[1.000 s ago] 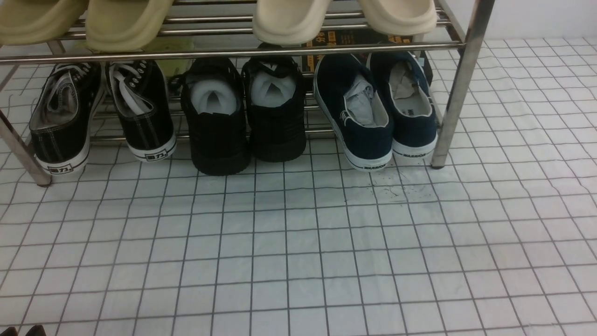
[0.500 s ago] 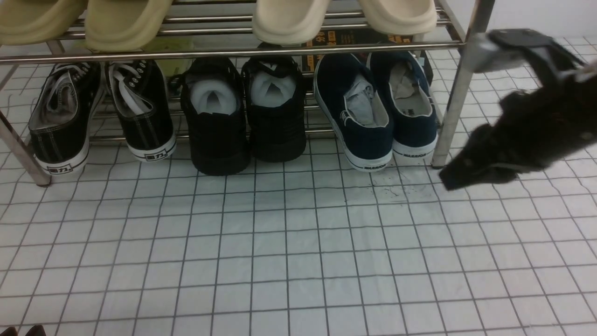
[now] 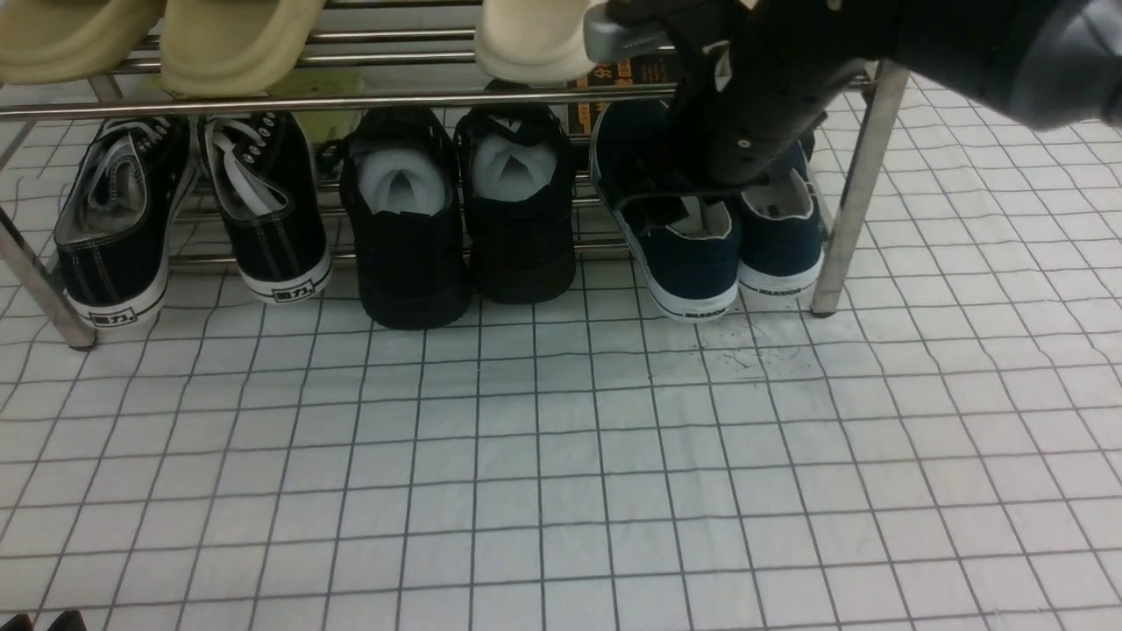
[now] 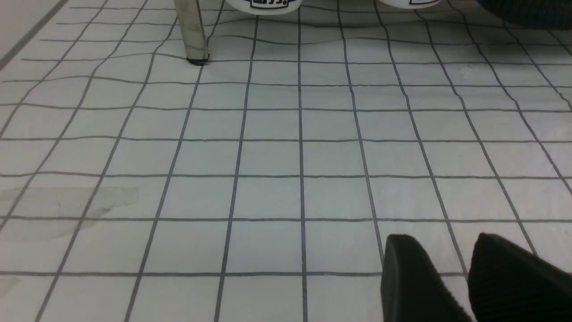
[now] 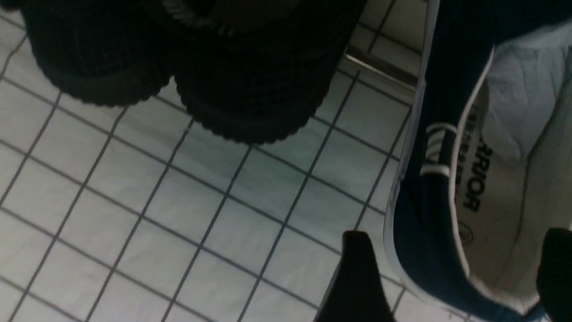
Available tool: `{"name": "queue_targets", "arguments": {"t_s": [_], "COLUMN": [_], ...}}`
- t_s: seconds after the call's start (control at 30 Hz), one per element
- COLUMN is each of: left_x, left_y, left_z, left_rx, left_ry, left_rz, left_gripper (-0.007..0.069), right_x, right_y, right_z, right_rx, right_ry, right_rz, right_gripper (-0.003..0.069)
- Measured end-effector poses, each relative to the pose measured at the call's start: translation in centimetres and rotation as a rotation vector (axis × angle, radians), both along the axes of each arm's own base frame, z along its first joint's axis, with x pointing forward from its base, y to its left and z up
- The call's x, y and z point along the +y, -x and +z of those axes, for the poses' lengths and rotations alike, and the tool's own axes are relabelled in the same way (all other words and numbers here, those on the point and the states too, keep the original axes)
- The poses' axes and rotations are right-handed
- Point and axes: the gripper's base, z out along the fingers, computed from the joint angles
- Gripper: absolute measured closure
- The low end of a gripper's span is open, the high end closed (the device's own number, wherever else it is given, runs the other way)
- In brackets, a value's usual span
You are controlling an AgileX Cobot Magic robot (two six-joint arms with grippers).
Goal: Take the shoes off the shelf with your hand from the white checkered tablecloth.
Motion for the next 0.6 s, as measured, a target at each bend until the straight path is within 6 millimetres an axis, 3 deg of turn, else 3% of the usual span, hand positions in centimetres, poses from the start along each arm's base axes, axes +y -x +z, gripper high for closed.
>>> {"name": "queue_targets", "arguments": {"t_s": [0.33,0.43,0.6], "left_x": [0.0,0.0,0.0], "left_y": [0.0,0.0,0.0], "left_z": [0.0,0.0,0.0], "left_rx": [0.000,0.000,0.000], "left_ry": [0.000,0.000,0.000], "left_rz": [0.000,0.000,0.000], "left_gripper": [0.0382,0.0382,0.0382], "right_x": [1.4,1.5,1.6], "right_y": [-3.2,-3.7,-4.1], "right_z": [-4.4,-5.3,-6.6], "right_rx": [-0.025,-0.031,-0.024], "right_ry": [0.021,0.033,0.064], "right_rz": [-0.070,-0.082,-0.082], "right_gripper": [0.0161,0.0248,0.0507]}}
